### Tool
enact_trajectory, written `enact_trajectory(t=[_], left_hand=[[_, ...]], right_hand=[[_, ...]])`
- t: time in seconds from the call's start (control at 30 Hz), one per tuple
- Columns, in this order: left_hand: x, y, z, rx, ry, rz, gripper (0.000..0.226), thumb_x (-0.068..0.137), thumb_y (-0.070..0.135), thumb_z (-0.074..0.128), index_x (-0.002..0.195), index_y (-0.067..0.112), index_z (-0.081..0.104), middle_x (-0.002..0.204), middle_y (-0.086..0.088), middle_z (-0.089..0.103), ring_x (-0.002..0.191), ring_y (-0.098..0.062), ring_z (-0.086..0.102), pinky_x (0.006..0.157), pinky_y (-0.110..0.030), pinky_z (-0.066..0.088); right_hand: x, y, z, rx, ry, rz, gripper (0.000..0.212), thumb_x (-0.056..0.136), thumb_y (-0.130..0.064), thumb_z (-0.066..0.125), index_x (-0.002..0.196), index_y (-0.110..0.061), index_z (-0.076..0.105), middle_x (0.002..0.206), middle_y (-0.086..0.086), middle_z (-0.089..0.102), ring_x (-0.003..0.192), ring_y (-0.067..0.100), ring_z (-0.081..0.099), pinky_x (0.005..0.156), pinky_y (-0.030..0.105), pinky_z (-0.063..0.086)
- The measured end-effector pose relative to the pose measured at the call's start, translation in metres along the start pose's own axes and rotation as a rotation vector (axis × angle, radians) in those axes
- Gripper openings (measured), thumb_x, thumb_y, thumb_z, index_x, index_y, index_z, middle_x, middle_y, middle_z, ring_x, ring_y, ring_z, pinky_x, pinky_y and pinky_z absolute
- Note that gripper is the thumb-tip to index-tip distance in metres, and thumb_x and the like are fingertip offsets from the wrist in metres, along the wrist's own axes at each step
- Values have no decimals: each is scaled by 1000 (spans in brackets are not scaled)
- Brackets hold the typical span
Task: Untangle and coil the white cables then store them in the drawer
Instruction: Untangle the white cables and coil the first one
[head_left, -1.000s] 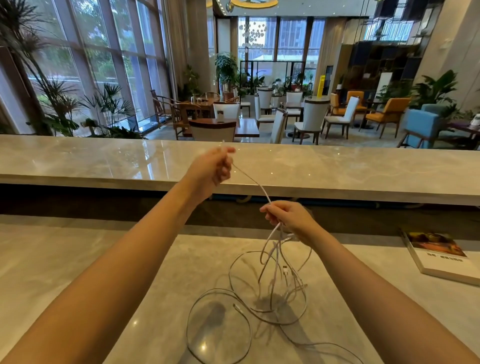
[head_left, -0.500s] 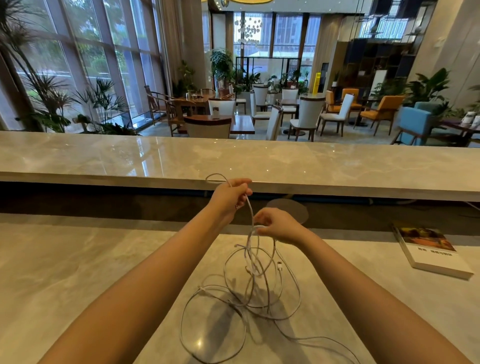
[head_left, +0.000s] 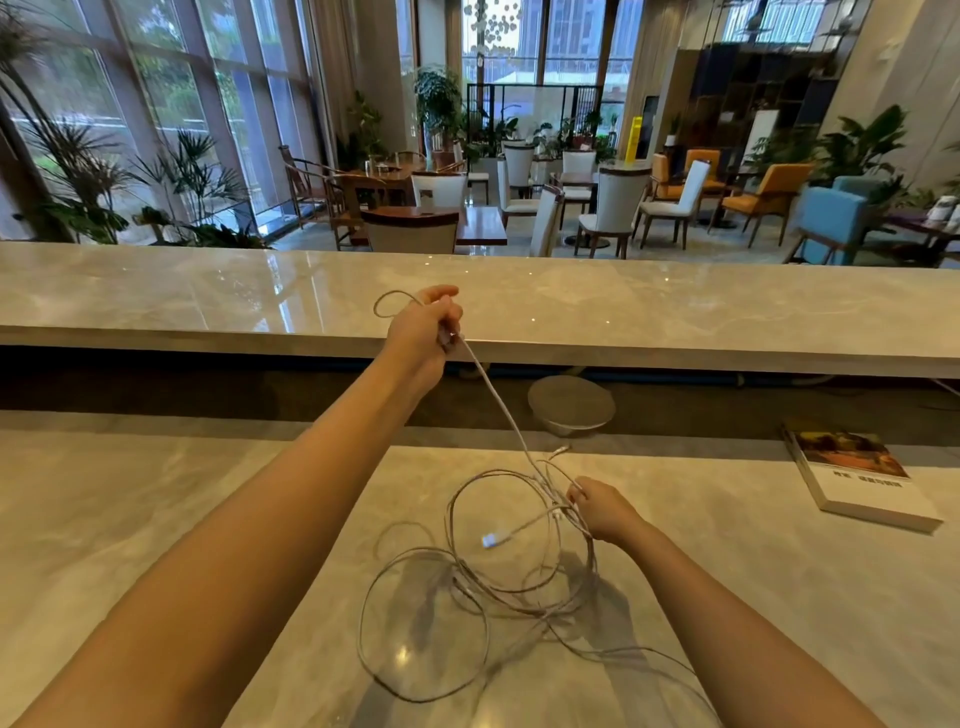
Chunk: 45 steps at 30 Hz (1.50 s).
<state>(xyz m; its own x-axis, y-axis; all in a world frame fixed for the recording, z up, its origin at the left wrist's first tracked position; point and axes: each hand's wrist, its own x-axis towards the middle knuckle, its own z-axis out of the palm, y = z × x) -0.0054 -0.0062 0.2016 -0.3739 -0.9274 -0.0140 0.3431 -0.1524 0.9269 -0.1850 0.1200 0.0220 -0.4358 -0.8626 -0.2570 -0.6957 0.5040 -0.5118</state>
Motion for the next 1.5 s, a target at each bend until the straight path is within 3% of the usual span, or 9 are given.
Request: enact_trajectory(t=[0.1, 0.2, 0.37, 0.53, 0.77, 0.9, 1.03, 1.3, 1.5], left_hand=[[2, -2, 0, -58, 27, -35, 20, 97, 5, 36, 104, 14, 53, 69, -3, 49, 62, -11, 48, 71, -31, 50], [2, -5, 1, -179, 45, -54, 20, 98, 7, 35, 102, 15, 54, 69, -3, 49, 60, -11, 46, 55, -24, 44], [3, -10, -3, -56, -44, -10, 20, 99, 8, 34, 106, 15, 52, 70, -3, 47, 58, -10, 41, 47, -19, 32], [-3, -36, -6, 667, -254, 103, 21, 97, 12, 40, 110, 14, 56, 79, 0, 57, 63, -7, 47, 54, -18, 39], [-10, -91, -23, 1619, -604, 85, 37, 91, 20, 57, 128, 19, 55, 124, -4, 63, 114, -15, 57, 98, -31, 43], [-14, -107, -31, 1395, -540, -16, 35, 93, 18, 53, 127, 20, 56, 121, -4, 64, 97, -10, 59, 88, -31, 47], [-23, -118, -29, 1000, -413, -196, 38, 89, 23, 59, 128, 21, 55, 89, 1, 65, 51, -6, 38, 45, -15, 35], [-34, -132, -6, 383, -178, -439, 14, 91, 25, 58, 100, 16, 63, 61, 6, 67, 50, -5, 36, 42, -15, 28], [-30, -137, -6, 316, -142, -468, 10, 91, 16, 58, 90, 8, 62, 77, -4, 61, 50, -5, 39, 39, -13, 29]], right_hand=[[0, 3, -1, 132, 5, 114, 24, 97, -7, 37, 103, -3, 59, 113, 19, 61, 103, 33, 56, 76, 31, 43], [-1, 6, -5, 314, -63, 213, 28, 97, -6, 36, 112, 4, 58, 81, 14, 59, 68, 25, 56, 57, 31, 44], [-7, -3, -21, 782, -140, 179, 16, 93, -14, 52, 91, -3, 64, 65, 5, 58, 49, 12, 49, 47, 22, 41], [-11, -35, -49, 1055, -171, 19, 26, 99, -16, 39, 104, -2, 60, 60, 0, 47, 46, 7, 34, 44, 20, 29], [-14, -50, -66, 959, -70, -102, 26, 96, -28, 46, 103, -13, 67, 52, -2, 40, 46, 11, 28, 45, 24, 23], [-16, -49, -66, 1012, -141, -131, 28, 97, -25, 45, 114, -11, 63, 50, -1, 44, 39, 8, 30, 37, 19, 26], [-19, -50, -66, 1059, -300, -179, 29, 98, -22, 42, 115, -8, 61, 51, -1, 43, 41, 8, 31, 39, 19, 26], [-25, -57, -68, 993, -426, -276, 30, 100, -23, 37, 117, -9, 58, 55, 0, 46, 44, 9, 36, 42, 18, 32], [-25, -44, -60, 902, -119, -178, 32, 99, -30, 37, 108, -14, 64, 98, 8, 66, 91, 20, 60, 79, 30, 49]])
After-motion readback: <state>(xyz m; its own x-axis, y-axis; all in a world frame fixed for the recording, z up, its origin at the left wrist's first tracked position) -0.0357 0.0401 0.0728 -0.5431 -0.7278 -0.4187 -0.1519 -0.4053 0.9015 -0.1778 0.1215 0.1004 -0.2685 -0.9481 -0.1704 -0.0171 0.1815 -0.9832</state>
